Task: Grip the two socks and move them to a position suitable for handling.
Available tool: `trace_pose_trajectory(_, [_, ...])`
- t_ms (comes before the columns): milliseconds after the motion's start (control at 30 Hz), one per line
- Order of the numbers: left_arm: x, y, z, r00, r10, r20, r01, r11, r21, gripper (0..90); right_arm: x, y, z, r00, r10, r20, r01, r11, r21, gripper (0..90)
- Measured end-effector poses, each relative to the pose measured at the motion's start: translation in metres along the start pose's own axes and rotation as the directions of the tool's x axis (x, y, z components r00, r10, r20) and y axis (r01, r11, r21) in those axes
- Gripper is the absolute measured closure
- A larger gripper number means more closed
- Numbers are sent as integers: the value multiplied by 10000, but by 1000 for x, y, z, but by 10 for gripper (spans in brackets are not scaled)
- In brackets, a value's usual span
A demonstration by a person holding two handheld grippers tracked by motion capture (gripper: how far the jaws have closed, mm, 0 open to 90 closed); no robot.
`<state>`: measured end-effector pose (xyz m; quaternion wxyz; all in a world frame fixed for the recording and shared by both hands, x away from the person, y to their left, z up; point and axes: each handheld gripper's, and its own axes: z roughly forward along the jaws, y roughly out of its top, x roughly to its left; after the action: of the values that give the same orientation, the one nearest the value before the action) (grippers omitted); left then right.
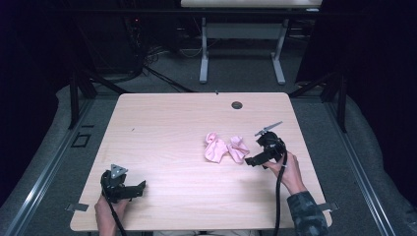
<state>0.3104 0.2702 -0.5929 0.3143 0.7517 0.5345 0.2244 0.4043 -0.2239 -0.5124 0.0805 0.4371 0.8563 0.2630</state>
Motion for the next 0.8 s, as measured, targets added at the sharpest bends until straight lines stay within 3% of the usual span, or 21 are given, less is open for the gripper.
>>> trace_pose_trajectory(133, [0,0,0,10000,1,-12,-1,10000,8,4,5,27,16,9996,-273,-112,276,9989,366,29])
trace_pose_trajectory(200, [0,0,0,10000,-5,-23,5,10000,2,4,6,36,23,9989,-467,9,466,9976,520,88])
trace_pose_trajectory(333, [0,0,0,10000,-1,-21,1,10000,6,4,8,51,38,9991,-391,-147,400,9969,679,210])
trace_pose_trajectory(400, [0,0,0,10000,3,-21,-3,10000,9,4,11,55,46,9988,-489,36,485,9954,822,274])
trace_pose_trajectory(500, [0,0,0,10000,-4,-19,4,10000,2,4,9,58,56,9995,-270,141,252,9928,1167,400])
trace_pose_trajectory(667, [0,0,0,10000,-3,-20,3,10000,2,4,5,55,67,9999,-104,98,87,9880,1542,580])
trace_pose_trajectory(733, [0,0,0,10000,-3,-18,3,10000,2,4,4,53,70,10000,71,-50,-63,9895,1443,643])
trace_pose_trajectory(800, [0,0,0,10000,-3,-18,3,10000,2,4,2,51,71,10000,-28,1,27,9875,1578,732])
